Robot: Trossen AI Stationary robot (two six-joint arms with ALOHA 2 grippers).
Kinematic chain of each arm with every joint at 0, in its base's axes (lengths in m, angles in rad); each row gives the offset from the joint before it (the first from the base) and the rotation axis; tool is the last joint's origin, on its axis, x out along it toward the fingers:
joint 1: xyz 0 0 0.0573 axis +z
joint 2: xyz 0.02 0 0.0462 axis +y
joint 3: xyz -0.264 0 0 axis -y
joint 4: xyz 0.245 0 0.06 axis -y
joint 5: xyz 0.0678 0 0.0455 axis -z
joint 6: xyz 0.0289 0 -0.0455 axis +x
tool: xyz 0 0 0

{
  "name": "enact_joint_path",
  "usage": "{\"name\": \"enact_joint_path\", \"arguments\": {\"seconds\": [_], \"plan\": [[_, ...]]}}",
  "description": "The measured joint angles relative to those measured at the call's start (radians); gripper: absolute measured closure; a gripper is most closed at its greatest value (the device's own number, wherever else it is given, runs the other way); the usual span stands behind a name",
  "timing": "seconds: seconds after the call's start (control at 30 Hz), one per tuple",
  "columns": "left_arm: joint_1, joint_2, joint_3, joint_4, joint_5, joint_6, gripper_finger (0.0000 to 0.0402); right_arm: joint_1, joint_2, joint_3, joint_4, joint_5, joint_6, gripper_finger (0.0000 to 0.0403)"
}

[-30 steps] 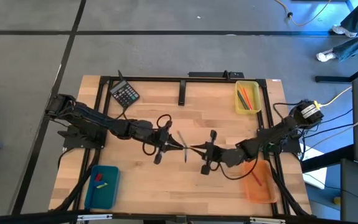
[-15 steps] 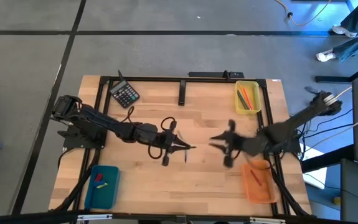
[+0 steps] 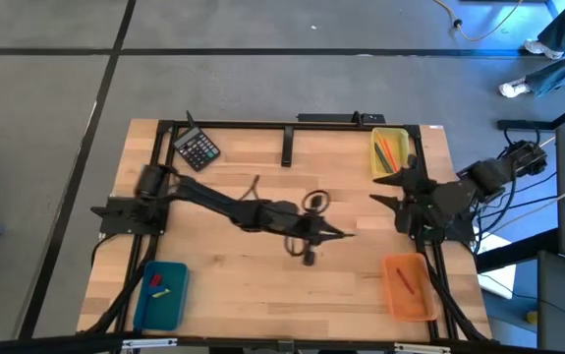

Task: Sort crayons/erasers/pens/pencils in bins
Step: Put the green crayon into the orange bin

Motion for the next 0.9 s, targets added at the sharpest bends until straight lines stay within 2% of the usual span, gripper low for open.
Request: {"name": "enact_joint_path", "arguments": {"seconds": [0.13, 0.27, 0.5, 0.67, 0.8, 0.9], "plan": [[0.015, 0.165, 0.199, 0.072, 0.006, 0.000, 0.0386, 0.001, -0.003, -0.006, -0.075, 0.039, 0.051, 0.0203], [0.020, 0.332, 0.396, 0.088, 0.101, -0.002, 0.0386, 0.000, 0.010, -0.007, -0.104, 0.077, 0.079, 0.0203], [0.031, 0.535, 0.670, 0.092, 0.211, 0.019, 0.0386, 0.001, 0.011, -0.007, -0.136, -0.059, 0.175, 0.0203], [0.039, 0.593, 0.773, 0.087, 0.288, 0.017, 0.0386, 0.001, 0.012, -0.008, -0.186, -0.068, 0.235, 0.0203], [0.044, 0.600, 0.801, 0.056, 0.268, 0.011, 0.0386, 0.000, 0.013, -0.001, -0.217, -0.084, 0.273, 0.0203], [0.051, 0.603, 0.800, -0.006, 0.238, -0.034, 0.0386, -0.001, 0.025, 0.046, -0.253, -0.169, 0.298, 0.0203]]}}
